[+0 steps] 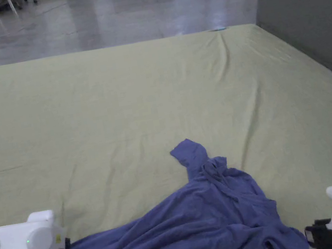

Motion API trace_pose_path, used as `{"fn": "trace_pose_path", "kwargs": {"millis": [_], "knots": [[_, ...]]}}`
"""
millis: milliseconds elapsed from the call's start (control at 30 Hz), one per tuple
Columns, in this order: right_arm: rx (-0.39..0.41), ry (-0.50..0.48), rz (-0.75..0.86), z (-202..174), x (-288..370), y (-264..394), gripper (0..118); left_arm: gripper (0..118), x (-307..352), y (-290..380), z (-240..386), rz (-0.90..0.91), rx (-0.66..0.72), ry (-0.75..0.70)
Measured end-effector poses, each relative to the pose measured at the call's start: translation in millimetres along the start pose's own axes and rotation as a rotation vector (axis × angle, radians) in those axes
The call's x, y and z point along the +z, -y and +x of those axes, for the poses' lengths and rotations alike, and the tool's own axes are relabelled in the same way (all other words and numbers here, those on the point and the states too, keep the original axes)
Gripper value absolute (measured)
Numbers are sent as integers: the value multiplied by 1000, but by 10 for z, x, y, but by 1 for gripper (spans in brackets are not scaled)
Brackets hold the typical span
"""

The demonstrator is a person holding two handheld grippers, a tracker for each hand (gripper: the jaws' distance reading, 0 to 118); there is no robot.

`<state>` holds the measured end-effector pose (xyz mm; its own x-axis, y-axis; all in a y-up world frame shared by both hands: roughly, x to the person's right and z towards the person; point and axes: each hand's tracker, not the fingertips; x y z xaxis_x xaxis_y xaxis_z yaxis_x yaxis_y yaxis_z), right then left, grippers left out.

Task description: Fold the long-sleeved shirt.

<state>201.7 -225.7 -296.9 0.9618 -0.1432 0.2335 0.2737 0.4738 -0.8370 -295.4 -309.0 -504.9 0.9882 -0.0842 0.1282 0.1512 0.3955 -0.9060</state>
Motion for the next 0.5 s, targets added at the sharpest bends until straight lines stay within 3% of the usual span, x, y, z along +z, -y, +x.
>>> {"fn": "trace_pose_path", "kwargs": {"millis": [33, 67, 100, 133, 333, 367, 433, 467, 500], "knots": [[-25, -12, 0, 62, -54, -103, 31, 0, 117, -9, -9, 23, 46, 84], [-59, -46, 1, 122, -132, -216, 84, 0, 237, -14, -11, 25, 97, 151], [-76, -87, -22, 167, -244, -313, 113, 0, 292, -16, -45, 26, 137, 170], [-95, -89, -57, 192, -375, -403, 118, 0, 351, -18, -63, 35, 152, 180], [-139, -91, -126, 218, -1172, -864, 116, 0, 741, -40, 101, 95, 109, 186], [-144, -88, -161, 196, -1313, -903, 95, 0, 771, -28, 106, 98, 110, 190], [-128, -65, -209, 101, -1515, -933, 28, 0, 824, 10, 88, 105, 124, 197], [-112, -59, -198, 40, -1538, -924, 20, 0, 864, -9, 80, 111, 136, 196], [-118, -80, -197, 10, -1545, -906, 19, 0, 880, 8, 58, 115, 146, 193]]}}
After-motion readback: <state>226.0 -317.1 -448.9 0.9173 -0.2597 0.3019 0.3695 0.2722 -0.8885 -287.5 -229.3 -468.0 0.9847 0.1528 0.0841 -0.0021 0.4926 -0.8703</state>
